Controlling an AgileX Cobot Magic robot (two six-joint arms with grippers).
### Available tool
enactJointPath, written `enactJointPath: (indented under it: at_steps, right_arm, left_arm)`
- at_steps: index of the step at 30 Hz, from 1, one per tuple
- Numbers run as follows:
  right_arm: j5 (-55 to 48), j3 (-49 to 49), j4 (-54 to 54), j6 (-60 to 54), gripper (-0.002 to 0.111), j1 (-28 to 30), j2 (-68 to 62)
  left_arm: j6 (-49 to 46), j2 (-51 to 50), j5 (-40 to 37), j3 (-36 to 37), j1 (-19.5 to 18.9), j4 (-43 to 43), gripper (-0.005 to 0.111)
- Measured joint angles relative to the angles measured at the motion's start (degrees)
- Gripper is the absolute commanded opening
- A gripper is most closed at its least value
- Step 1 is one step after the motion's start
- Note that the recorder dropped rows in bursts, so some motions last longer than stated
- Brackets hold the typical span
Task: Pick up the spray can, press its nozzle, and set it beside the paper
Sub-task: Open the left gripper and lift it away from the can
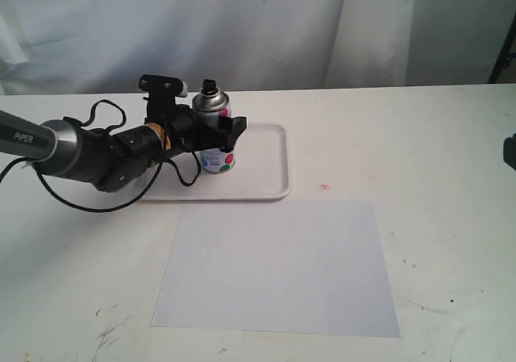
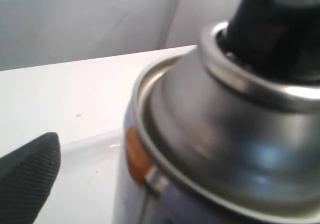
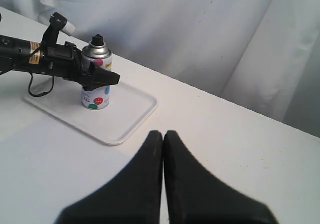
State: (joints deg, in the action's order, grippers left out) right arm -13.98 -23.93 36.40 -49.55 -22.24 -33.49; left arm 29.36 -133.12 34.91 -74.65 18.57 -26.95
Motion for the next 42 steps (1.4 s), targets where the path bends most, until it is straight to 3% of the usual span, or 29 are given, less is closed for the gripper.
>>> enactJointPath:
  at_steps: [20,25,28,33,38,42]
  right_arm:
    - [0.3,0.0,0.0,0.0,0.0,0.0,0.0]
    - [0.3,0.0,0.0,0.0,0.0,0.0,0.0]
    - [0.4,0.0,0.0,0.0,0.0,0.0,0.0]
    - [1.1,0.0,0.0,0.2,0.0,0.0,0.0]
    - [1.2,0.0,0.0,1.4,0.0,0.0,0.0]
    - [1.9,0.0,0.0,2.9,0.0,0.0,0.0]
  left_arm:
    - [0.0,15.6,-10.6,0.0,0.0,-5.0,0.102]
    - [1.3,21.1,-16.5,0.0,0.0,-5.3,0.101]
    - [2.0,24.8,-20.9,0.0,0.0,-5.4,0.085]
    - [3.9,31.5,-27.0,0.0,0.0,-5.4,0.027]
    - [4.5,37.4,-33.6,0.0,0.0,-5.4,0.002]
    - [4.7,41.6,-40.8,0.0,0.1,-5.4,0.0]
